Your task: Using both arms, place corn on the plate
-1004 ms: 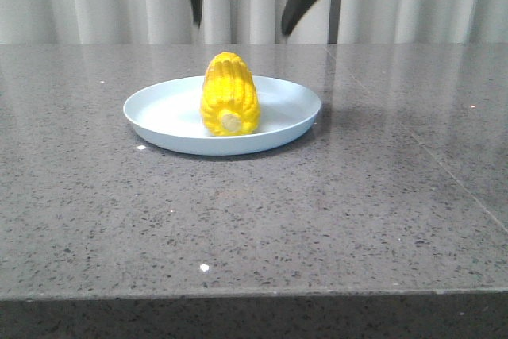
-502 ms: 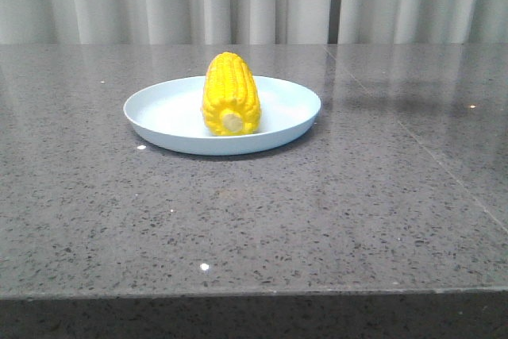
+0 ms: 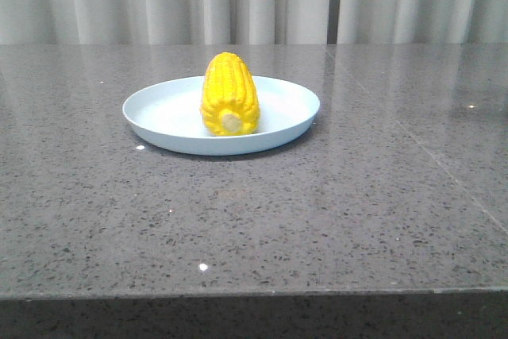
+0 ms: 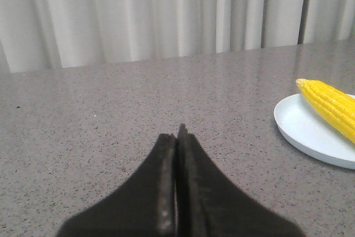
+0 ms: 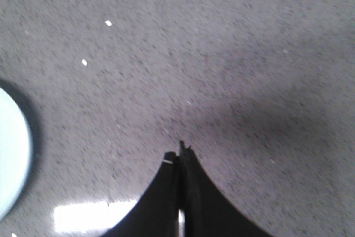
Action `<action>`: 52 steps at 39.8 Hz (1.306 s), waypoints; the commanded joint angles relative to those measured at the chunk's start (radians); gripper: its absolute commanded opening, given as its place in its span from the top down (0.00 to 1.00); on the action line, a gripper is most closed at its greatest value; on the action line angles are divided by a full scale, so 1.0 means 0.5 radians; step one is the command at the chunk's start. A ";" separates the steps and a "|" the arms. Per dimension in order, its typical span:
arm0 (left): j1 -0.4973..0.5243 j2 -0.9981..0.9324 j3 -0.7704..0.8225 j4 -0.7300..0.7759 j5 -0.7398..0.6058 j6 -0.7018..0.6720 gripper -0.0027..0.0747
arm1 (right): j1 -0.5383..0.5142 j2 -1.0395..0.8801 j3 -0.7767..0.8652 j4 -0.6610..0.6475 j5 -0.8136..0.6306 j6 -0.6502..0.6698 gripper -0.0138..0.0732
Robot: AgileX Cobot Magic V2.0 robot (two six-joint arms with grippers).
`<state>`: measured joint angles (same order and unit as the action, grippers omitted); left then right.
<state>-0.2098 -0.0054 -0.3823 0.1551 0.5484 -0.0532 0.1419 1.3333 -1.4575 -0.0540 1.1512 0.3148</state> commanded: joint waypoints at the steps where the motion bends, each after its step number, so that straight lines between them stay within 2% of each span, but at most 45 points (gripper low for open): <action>1: 0.001 -0.026 -0.050 -0.010 -0.151 -0.006 0.99 | -0.016 -0.292 0.216 -0.002 -0.224 -0.067 0.91; 12: 0.001 -0.026 -0.050 -0.010 -0.151 -0.006 0.99 | -0.016 -1.055 1.247 -0.105 -0.934 -0.188 0.91; 25: 0.001 -0.026 -0.050 -0.010 -0.151 -0.006 0.99 | -0.016 -1.965 1.984 -0.164 -1.381 -0.188 0.91; 34: 0.001 -0.026 -0.050 -0.010 -0.151 -0.006 0.99 | -0.016 -2.335 2.140 -0.164 -1.507 -0.188 0.91; 52: 0.001 -0.026 -0.050 -0.010 -0.151 -0.006 0.99 | -0.016 -2.355 2.140 -0.164 -1.511 -0.188 0.91</action>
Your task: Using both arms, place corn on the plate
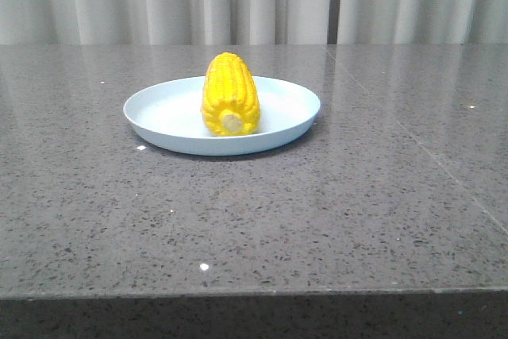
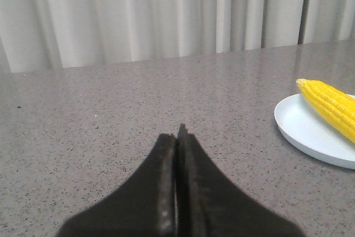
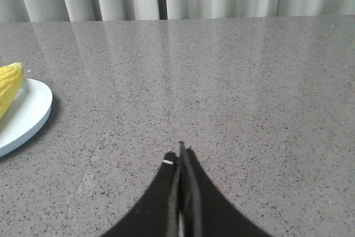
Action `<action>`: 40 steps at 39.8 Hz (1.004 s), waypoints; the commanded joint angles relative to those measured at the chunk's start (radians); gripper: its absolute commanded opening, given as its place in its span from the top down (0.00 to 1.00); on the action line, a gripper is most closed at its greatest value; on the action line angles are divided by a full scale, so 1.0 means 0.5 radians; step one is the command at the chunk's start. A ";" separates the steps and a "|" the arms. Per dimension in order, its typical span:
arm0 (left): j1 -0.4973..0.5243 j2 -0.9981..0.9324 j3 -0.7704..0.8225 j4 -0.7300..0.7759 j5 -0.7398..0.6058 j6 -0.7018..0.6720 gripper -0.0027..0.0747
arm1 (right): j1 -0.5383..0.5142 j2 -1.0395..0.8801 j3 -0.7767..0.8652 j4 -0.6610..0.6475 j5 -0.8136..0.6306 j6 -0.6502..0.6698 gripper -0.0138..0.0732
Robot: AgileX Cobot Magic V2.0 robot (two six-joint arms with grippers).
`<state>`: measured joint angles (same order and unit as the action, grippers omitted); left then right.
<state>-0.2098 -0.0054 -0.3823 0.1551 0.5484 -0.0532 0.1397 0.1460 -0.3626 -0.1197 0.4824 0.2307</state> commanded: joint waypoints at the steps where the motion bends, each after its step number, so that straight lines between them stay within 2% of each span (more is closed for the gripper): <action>1: 0.001 -0.026 -0.050 -0.010 -0.151 -0.006 0.99 | -0.012 0.019 -0.050 -0.033 -0.173 -0.020 0.91; 30: 0.001 -0.026 -0.046 -0.010 -0.155 -0.006 0.99 | -0.012 0.019 -0.050 -0.033 -0.173 -0.020 0.91; 40: 0.001 -0.037 0.084 -0.130 -0.352 0.036 0.99 | -0.012 0.019 -0.050 -0.033 -0.173 -0.020 0.91</action>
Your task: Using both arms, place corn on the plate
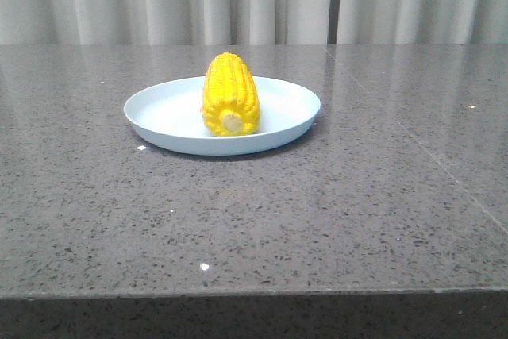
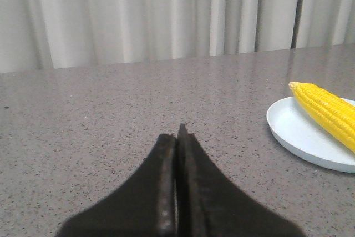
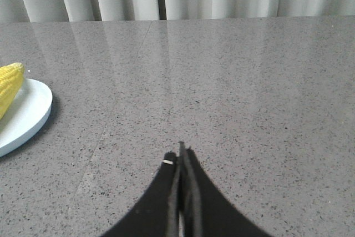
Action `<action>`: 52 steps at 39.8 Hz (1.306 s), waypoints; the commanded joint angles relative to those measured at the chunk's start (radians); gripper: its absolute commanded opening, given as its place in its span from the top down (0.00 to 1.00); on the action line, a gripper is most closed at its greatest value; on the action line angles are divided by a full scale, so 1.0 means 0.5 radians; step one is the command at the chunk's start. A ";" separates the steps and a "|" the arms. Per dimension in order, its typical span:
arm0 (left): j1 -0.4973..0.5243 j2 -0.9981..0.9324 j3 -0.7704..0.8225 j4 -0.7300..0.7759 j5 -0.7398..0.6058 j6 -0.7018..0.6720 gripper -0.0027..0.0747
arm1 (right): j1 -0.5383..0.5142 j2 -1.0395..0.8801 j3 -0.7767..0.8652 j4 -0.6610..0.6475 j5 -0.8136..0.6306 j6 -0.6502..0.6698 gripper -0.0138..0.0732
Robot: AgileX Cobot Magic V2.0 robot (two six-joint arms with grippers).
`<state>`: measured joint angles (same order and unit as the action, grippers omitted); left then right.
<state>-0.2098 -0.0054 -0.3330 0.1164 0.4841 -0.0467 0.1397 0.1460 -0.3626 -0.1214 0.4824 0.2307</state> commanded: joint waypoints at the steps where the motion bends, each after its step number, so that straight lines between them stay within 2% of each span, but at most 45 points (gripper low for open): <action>1: 0.003 -0.037 0.015 -0.082 -0.251 0.057 0.99 | -0.012 0.019 -0.050 -0.030 -0.173 -0.020 0.91; 7: 0.119 -0.041 0.152 -0.285 -0.399 0.295 0.99 | -0.012 0.019 -0.050 -0.030 -0.173 -0.020 0.91; 17: 0.405 -0.041 0.369 -0.307 -0.661 0.287 0.99 | -0.012 0.019 -0.050 -0.030 -0.173 -0.020 0.91; 27: 0.427 -0.041 0.656 -0.317 -0.945 0.135 0.99 | -0.012 0.019 -0.050 -0.030 -0.173 -0.020 0.91; 31: 0.427 -0.041 0.683 -0.317 -0.877 0.126 0.99 | -0.012 0.019 -0.050 -0.030 -0.173 -0.020 0.91; 52: 0.427 -0.038 0.683 -0.317 -0.877 0.126 0.99 | -0.012 0.019 -0.050 -0.030 -0.173 -0.020 0.91</action>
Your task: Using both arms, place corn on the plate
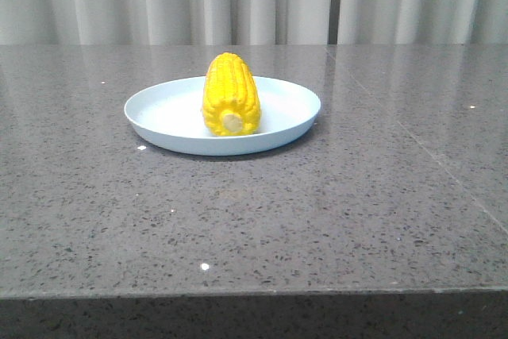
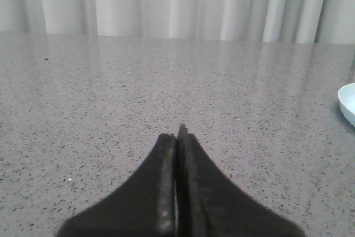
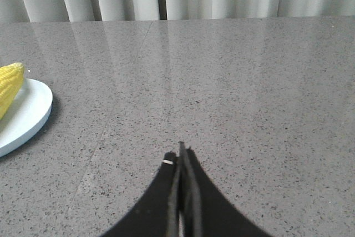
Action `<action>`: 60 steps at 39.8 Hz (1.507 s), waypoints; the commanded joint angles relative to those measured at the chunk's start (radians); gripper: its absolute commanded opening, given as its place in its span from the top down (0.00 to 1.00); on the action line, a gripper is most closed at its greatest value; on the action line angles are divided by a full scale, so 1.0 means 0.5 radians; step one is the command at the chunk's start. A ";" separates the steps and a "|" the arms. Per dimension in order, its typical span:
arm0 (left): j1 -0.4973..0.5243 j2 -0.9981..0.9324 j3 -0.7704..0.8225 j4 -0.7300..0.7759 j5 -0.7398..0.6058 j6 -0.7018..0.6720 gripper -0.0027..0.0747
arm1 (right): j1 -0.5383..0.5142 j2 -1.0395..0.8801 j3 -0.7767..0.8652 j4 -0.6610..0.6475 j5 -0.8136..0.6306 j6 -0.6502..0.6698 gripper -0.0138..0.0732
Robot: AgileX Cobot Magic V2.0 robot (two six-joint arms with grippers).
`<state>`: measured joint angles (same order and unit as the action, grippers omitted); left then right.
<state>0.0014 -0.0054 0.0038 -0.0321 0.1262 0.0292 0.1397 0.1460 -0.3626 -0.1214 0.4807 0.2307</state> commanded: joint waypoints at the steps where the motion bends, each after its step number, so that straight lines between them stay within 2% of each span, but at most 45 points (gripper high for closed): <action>1: 0.004 -0.038 0.010 -0.020 -0.161 -0.026 0.99 | -0.012 0.019 -0.050 -0.030 -0.170 -0.020 0.91; 28: 0.004 -0.038 0.010 -0.020 -0.161 -0.026 0.99 | -0.012 0.018 -0.024 -0.044 -0.195 -0.020 0.91; 34: 0.004 -0.038 0.010 -0.020 -0.161 -0.026 0.99 | -0.044 -0.043 0.134 0.063 -0.359 -0.143 0.91; 41: 0.004 -0.038 0.010 -0.020 -0.161 -0.026 0.99 | -0.225 -0.168 0.405 0.298 -0.504 -0.412 0.91; 48: 0.004 -0.038 0.010 -0.020 -0.161 -0.026 0.99 | -0.297 -0.315 0.652 0.310 -0.516 -0.419 0.91; 52: 0.004 -0.038 0.010 -0.020 -0.161 -0.026 0.99 | -0.297 -0.348 0.772 0.311 -0.625 -0.419 0.91; 60: 0.004 -0.038 0.010 -0.020 -0.161 -0.026 0.99 | -0.297 -0.348 0.773 0.311 -0.638 -0.417 0.91</action>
<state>0.0014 -0.0054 0.0038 -0.0321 0.1262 0.0292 -0.0034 -0.0098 0.0274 0.0342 0.2561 0.0290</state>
